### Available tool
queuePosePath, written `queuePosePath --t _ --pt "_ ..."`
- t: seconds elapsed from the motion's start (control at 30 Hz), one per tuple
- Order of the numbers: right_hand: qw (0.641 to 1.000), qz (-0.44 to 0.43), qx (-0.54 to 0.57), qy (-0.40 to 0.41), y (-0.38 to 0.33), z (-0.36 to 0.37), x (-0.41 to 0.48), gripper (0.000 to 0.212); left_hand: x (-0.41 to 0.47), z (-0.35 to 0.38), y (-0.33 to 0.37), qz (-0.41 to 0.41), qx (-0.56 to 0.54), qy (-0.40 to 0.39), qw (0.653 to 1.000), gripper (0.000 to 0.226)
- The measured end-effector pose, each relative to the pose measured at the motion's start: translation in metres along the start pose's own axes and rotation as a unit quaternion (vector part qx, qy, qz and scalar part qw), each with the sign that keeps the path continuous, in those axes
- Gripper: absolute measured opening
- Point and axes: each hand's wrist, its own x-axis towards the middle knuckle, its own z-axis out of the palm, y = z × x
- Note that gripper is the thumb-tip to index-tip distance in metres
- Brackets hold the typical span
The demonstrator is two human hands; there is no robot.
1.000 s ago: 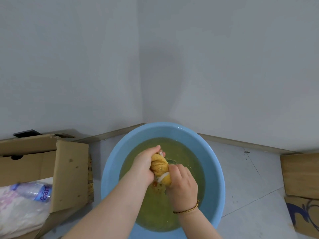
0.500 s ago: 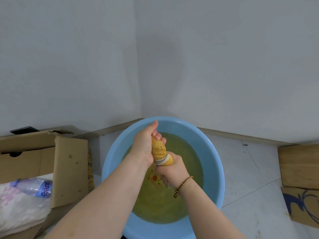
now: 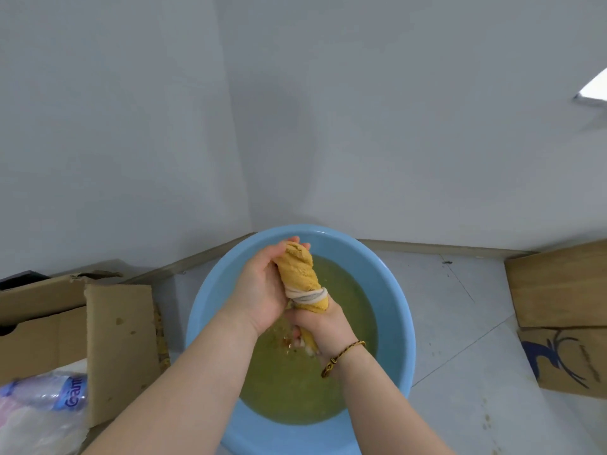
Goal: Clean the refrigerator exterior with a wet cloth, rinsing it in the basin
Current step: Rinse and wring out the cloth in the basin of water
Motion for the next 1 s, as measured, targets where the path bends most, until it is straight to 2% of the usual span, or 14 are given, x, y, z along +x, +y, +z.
queuePosePath --t 0.03,0.13,0.2,0.33,0.4,0.47,0.7,0.8,0.87,0.93,1.0 --pt "1.0 -0.012 0.019 0.018 0.001 -0.003 -0.002 0.019 -0.002 0.0 -0.003 -0.008 0.013 -0.025 1.0 0.021" --pt "0.993 -0.07 0.077 0.06 0.004 -0.017 -0.015 0.015 -0.007 0.006 -0.016 -0.026 0.141 -0.083 0.986 0.022" --pt "0.988 -0.111 0.085 0.061 0.007 -0.025 -0.024 0.022 -0.013 0.011 -0.025 -0.029 0.191 -0.101 0.976 0.025" --pt "0.989 -0.126 0.072 0.021 0.01 -0.042 -0.049 0.048 -0.025 0.03 -0.03 -0.005 0.222 -0.107 0.969 0.035" --pt "0.983 -0.162 0.052 0.075 0.011 -0.058 -0.07 0.053 -0.04 0.052 -0.037 0.009 0.235 -0.139 0.962 0.031" --pt "0.964 -0.194 0.054 0.173 0.012 -0.068 -0.087 0.057 -0.054 0.069 -0.047 0.02 0.247 -0.17 0.954 0.028" --pt "0.86 -0.273 0.177 0.393 0.055 -0.121 -0.209 0.032 -0.128 0.14 -0.13 0.006 0.303 -0.294 0.906 0.026" --pt "0.809 -0.305 0.09 0.495 0.092 -0.137 -0.271 0.023 -0.171 0.157 -0.182 -0.014 0.341 -0.323 0.883 0.03" --pt "0.785 -0.307 0.054 0.536 0.115 -0.145 -0.31 0.018 -0.203 0.164 -0.216 -0.028 0.367 -0.336 0.867 0.037" --pt "0.773 -0.291 0.057 0.561 0.147 -0.154 -0.354 0.024 -0.242 0.173 -0.255 -0.038 0.394 -0.353 0.848 0.037" --pt "0.782 -0.256 0.06 0.565 0.167 -0.159 -0.385 0.028 -0.269 0.177 -0.281 -0.043 0.417 -0.366 0.831 0.038"
